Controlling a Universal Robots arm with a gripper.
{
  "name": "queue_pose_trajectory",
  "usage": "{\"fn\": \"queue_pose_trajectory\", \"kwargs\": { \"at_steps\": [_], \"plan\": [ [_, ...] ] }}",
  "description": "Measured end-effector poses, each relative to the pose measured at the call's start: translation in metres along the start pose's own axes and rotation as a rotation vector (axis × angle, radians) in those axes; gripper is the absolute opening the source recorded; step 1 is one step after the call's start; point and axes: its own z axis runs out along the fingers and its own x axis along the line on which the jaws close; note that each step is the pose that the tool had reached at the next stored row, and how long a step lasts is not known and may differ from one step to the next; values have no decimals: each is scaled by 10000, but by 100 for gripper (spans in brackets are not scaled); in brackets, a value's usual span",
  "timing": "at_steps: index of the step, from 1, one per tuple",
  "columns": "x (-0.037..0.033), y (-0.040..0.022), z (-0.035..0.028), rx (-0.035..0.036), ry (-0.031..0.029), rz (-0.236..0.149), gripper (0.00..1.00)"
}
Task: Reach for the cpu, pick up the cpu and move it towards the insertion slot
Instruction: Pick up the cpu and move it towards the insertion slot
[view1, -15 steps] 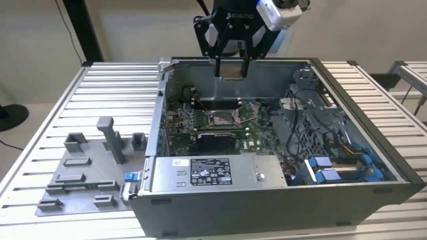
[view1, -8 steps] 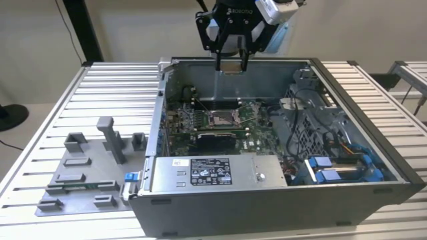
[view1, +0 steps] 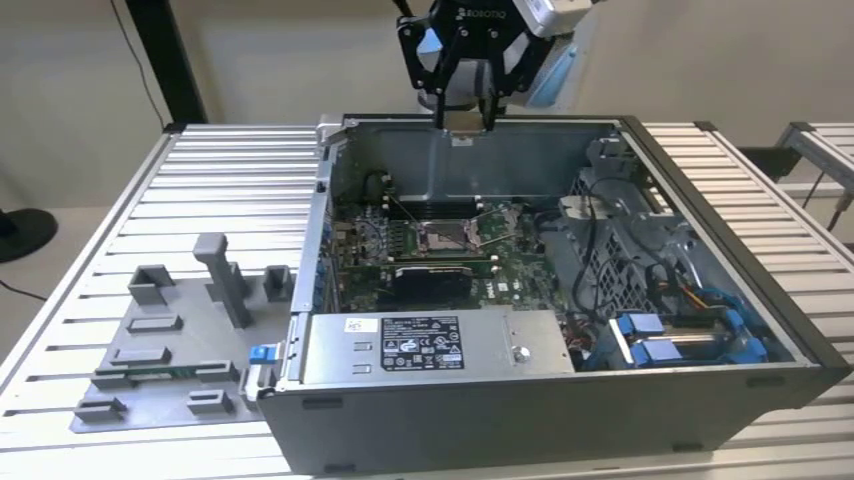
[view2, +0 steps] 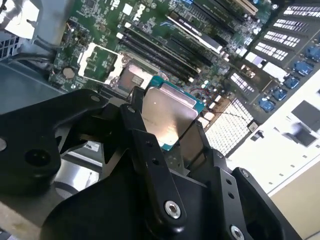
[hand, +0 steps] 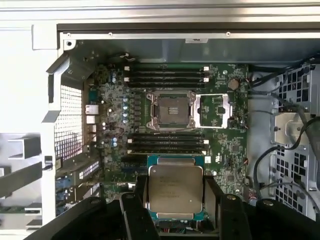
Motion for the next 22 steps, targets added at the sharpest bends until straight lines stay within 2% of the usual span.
{"fn": "queue_pose_trajectory", "kwargs": {
  "at_steps": [8,16,22],
  "plan": [
    [-63,254,17,1,1,-1,0],
    [-93,503,42,0,0,0,0],
    [-109,627,53,0,0,0,0]
  ]
}}
